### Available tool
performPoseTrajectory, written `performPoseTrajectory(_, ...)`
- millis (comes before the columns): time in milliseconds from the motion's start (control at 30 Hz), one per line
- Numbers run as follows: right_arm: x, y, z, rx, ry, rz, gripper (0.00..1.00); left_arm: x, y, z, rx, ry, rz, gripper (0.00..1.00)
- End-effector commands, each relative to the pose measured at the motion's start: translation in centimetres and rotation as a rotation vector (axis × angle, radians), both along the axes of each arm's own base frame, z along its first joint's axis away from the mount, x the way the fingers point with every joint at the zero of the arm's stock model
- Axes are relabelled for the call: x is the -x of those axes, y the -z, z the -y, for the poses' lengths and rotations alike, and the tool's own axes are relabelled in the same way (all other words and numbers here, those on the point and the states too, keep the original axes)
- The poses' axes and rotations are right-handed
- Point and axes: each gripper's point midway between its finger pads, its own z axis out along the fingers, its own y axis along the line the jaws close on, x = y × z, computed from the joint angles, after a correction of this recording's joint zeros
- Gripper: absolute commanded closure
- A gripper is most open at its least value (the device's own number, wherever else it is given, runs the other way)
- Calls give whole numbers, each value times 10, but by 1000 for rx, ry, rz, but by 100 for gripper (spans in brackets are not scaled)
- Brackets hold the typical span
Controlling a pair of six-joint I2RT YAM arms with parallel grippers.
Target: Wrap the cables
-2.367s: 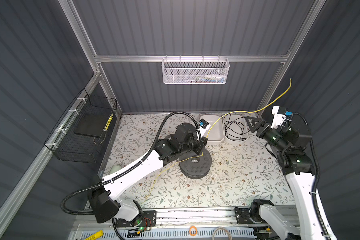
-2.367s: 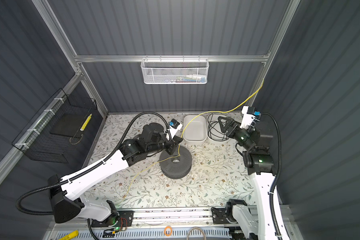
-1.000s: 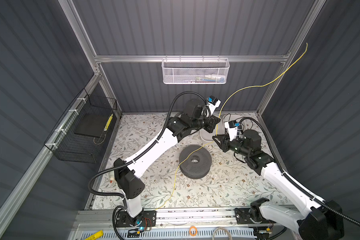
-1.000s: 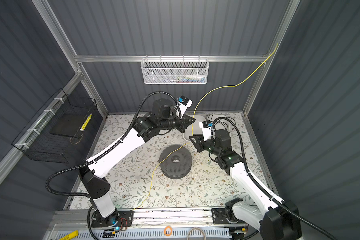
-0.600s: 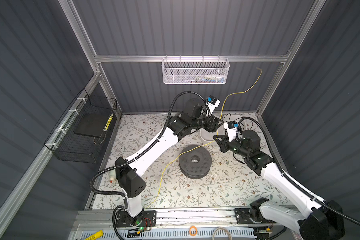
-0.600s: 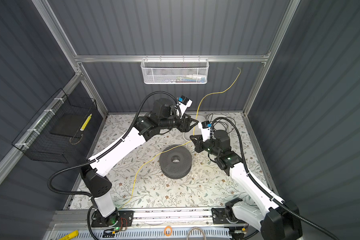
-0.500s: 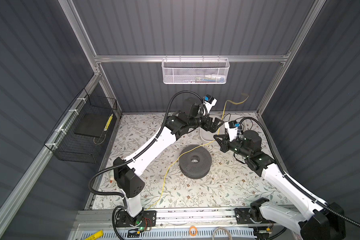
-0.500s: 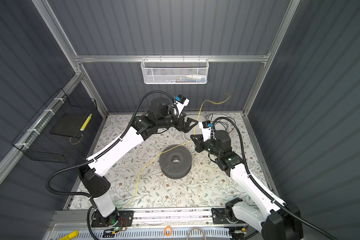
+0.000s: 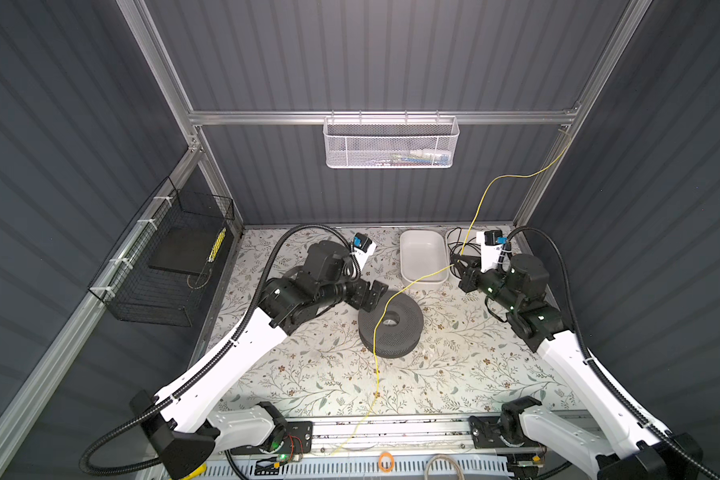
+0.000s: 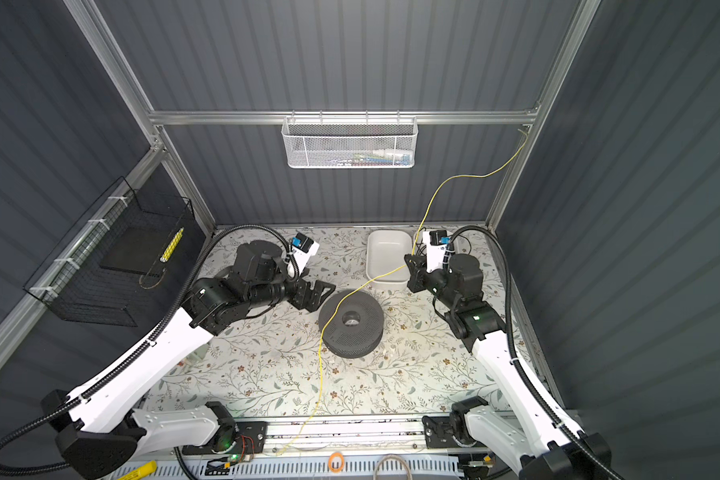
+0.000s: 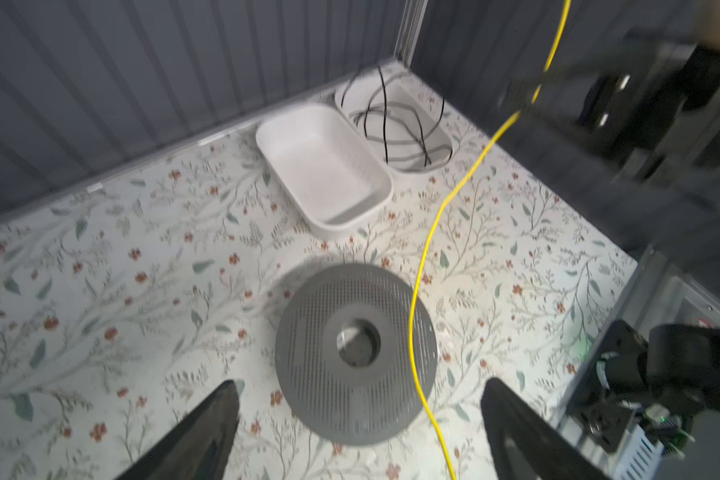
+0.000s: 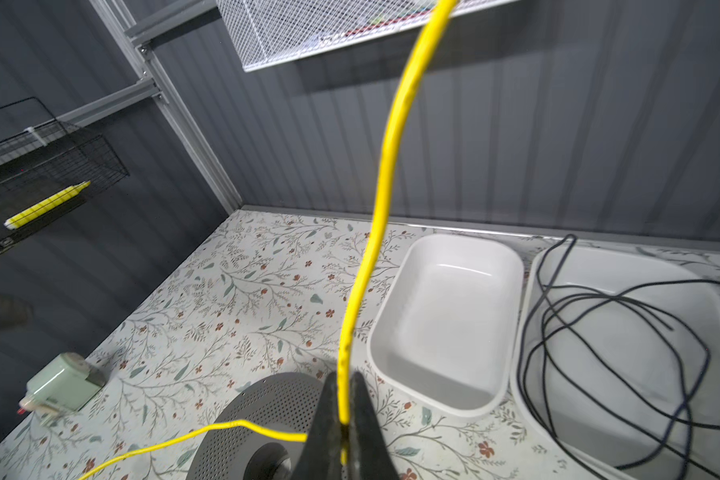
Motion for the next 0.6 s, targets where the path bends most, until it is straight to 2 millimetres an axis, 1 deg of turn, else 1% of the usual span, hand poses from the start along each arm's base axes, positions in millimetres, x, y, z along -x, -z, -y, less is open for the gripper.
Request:
performPoseTrajectory(0,0,-17,13,4,56,23,100,40,22,-8,37,67,-143,11)
performPoseTrajectory(100,-1,-19,21,6,98,21,100,65,25,-6,113,138,-200,12)
performPoseTrajectory(200,-3,-18,26,-11,121,12,100,76,47,-10,97,150,-256,15)
performPoseTrajectory(300,-4,-20,30,-30,140,7,100,88,66,-7,126,189,-313,18)
performPoseTrajectory(400,-3,-23,35,-40,155,5,100,88,84,-14,93,163,-322,28)
performPoseTrajectory(467,-3,-24,39,-43,163,0,100,92,89,-11,128,173,-330,36)
performPoseTrajectory(500,-2,-24,40,-48,164,-1,100,93,93,-9,147,175,-339,44)
performPoseTrajectory(533,-3,-24,42,-48,170,-5,100,93,96,-9,154,176,-341,49)
performPoseTrajectory(567,-3,-24,43,-52,174,-10,100,93,98,-9,159,173,-342,53)
